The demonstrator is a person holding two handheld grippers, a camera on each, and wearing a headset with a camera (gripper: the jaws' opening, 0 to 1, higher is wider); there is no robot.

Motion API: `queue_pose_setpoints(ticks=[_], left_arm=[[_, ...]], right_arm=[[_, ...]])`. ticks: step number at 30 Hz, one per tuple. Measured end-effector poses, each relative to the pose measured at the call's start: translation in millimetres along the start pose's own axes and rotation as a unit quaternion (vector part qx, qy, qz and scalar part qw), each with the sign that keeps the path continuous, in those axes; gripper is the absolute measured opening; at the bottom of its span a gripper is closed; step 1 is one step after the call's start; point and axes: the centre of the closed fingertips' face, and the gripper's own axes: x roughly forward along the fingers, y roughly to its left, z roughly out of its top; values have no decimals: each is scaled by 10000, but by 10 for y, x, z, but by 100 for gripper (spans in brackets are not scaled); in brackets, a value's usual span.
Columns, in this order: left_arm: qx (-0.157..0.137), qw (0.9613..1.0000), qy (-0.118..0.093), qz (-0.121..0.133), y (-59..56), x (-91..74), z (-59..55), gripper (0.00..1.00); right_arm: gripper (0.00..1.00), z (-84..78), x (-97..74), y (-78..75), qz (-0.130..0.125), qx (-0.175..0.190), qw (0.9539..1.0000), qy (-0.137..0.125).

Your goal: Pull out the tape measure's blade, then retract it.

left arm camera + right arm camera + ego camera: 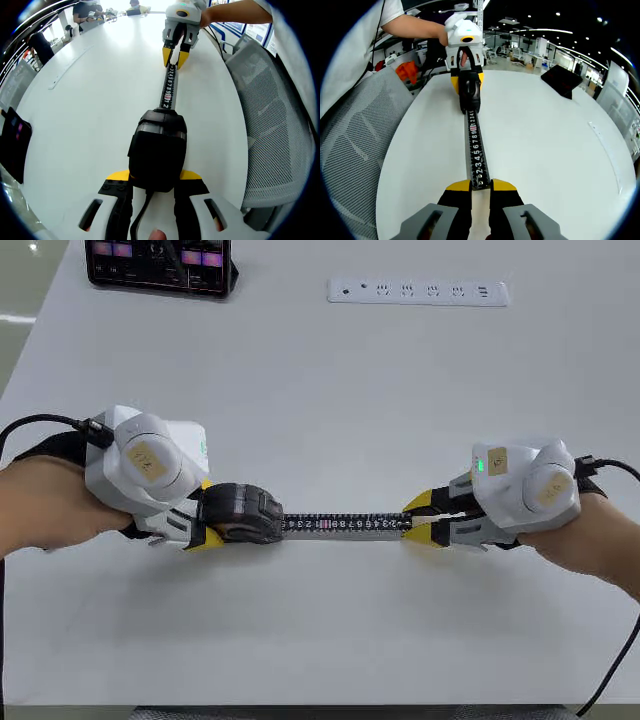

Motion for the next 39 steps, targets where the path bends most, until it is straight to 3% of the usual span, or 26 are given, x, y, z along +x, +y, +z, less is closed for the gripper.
queue_pose_setpoints(ticks=[39], left_arm=[[-6,10000,23,4,-4,6,-9,26]], right_arm=[[8,-314,-272,-23,-148,133,9991,375]])
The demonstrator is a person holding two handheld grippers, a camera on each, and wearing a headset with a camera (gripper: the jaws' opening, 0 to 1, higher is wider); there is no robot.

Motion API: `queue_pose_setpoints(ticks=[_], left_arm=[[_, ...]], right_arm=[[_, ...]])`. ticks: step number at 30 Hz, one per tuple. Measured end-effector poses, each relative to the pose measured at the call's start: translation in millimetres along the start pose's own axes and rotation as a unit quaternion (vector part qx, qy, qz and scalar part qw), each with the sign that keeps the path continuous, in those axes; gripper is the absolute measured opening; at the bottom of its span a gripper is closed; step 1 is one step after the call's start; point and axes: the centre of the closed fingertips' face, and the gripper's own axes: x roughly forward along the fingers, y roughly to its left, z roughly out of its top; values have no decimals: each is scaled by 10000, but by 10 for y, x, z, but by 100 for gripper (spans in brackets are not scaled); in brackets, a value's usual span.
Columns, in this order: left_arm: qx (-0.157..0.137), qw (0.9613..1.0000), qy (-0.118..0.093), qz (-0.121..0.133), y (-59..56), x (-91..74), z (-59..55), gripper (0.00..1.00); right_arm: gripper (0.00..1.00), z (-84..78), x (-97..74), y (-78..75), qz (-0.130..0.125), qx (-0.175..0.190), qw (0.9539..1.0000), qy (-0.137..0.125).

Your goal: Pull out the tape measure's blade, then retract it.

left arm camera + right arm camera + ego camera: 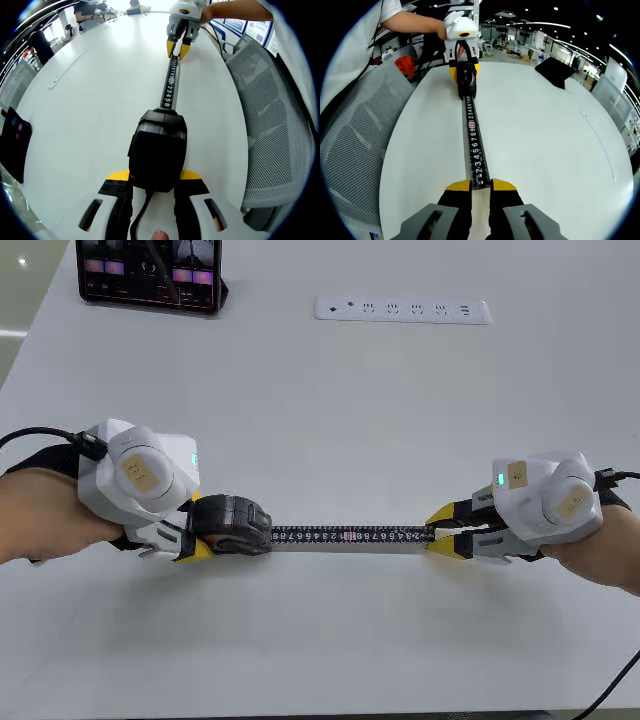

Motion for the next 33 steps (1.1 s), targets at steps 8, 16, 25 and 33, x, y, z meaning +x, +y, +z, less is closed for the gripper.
queue_pose_setpoints(ticks=[8,16,25,33], left_arm=[[4,10000,-1,4,0,0,2,26],[2,10000,0,9,0,-4,5,26],[-3,10000,-1,10,2,-6,12,26],[-1,10000,4,17,0,-3,16,26]], right_arm=[[8,-51,-43,-4,-8,10,10000,72],[8,-116,-119,-14,-41,44,9999,150],[8,-201,-216,-35,-52,47,9997,254],[8,-267,-270,-57,-35,61,9993,368]])
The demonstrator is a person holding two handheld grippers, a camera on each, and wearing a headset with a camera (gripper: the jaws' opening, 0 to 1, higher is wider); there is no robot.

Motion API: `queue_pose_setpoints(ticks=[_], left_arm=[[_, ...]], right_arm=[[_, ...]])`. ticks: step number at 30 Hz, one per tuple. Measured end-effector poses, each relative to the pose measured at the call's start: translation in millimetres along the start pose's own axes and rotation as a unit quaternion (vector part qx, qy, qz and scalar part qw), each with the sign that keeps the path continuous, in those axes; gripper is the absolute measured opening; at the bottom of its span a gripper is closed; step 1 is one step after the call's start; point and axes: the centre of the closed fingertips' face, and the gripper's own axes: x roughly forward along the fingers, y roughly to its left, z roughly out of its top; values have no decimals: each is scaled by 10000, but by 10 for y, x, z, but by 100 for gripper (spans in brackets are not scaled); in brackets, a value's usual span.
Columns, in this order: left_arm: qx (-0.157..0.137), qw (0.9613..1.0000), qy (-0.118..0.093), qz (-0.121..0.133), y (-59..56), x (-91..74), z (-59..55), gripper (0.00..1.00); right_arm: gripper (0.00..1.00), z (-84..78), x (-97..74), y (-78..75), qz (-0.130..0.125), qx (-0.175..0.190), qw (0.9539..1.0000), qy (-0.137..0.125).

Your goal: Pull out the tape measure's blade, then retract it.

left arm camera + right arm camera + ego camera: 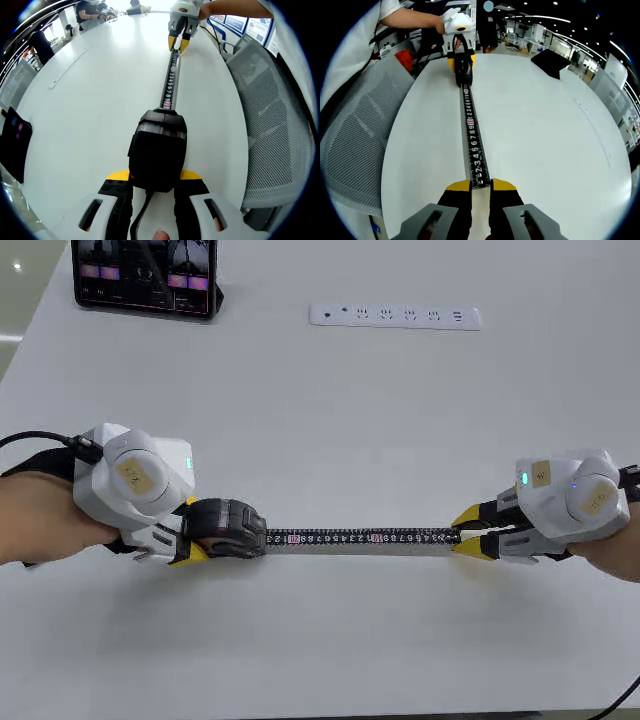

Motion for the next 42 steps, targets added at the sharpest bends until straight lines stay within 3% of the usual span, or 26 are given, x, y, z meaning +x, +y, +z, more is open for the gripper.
queue_pose_setpoints(ticks=[7,23,42], left_arm=[[-1,10000,-1,10,4,2,0,27],[-195,9997,-81,82,22,12,17,27],[-212,9996,-91,178,19,2,28,28]], right_arm=[[8,-93,-32,-30,55,68,9999,91],[10,-101,8,-20,125,99,9997,171],[11,-101,26,21,141,89,9993,337]])
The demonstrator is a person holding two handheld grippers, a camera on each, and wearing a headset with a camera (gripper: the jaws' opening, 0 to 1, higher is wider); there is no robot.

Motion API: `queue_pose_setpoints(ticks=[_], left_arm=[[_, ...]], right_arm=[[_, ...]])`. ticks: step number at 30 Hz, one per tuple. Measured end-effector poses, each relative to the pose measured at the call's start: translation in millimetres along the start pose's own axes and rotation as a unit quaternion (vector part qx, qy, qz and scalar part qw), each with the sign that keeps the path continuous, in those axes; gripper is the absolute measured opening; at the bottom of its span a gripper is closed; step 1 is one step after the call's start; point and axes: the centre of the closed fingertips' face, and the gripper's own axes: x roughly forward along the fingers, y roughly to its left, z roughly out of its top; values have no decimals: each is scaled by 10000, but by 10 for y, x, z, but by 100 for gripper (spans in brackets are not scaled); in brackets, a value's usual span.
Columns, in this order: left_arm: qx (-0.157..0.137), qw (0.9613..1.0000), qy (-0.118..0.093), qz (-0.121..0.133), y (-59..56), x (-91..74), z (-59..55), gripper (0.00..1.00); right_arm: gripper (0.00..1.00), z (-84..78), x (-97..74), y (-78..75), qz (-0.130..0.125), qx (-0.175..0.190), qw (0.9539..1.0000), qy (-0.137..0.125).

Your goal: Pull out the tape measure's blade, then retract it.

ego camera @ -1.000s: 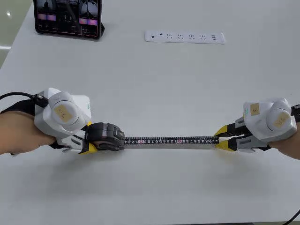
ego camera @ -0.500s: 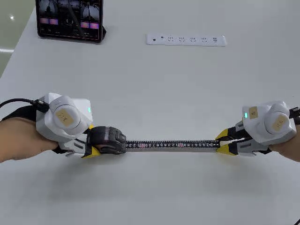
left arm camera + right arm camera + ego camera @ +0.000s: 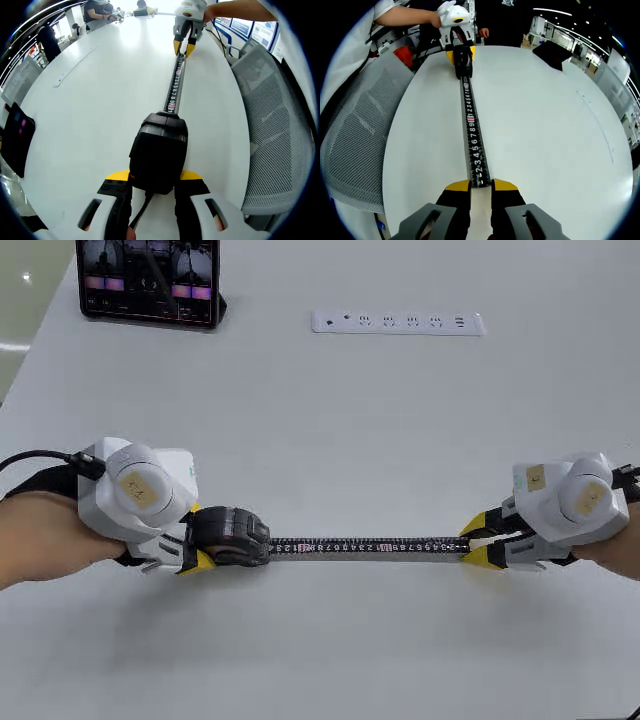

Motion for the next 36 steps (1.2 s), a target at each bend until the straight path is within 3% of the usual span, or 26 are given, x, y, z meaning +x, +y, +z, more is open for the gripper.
queue_pose_setpoints(ticks=[18,23,29,33,36], left_arm=[[-32,10000,15,12,11,-13,8,28],[-122,9999,-37,61,28,-16,26,37],[-117,9999,-85,77,19,-26,72,37],[-165,9997,-138,92,9,-53,87,38],[-303,9991,-270,136,26,-98,114,39]], right_arm=[[12,-5,-4,4,-1,-21,9999,104],[24,29,-11,-1,-57,236,9997,34],[24,29,-26,13,-76,205,9998,33],[25,50,-56,4,-143,315,9994,-67],[27,112,-87,-7,-236,570,9977,-296]])
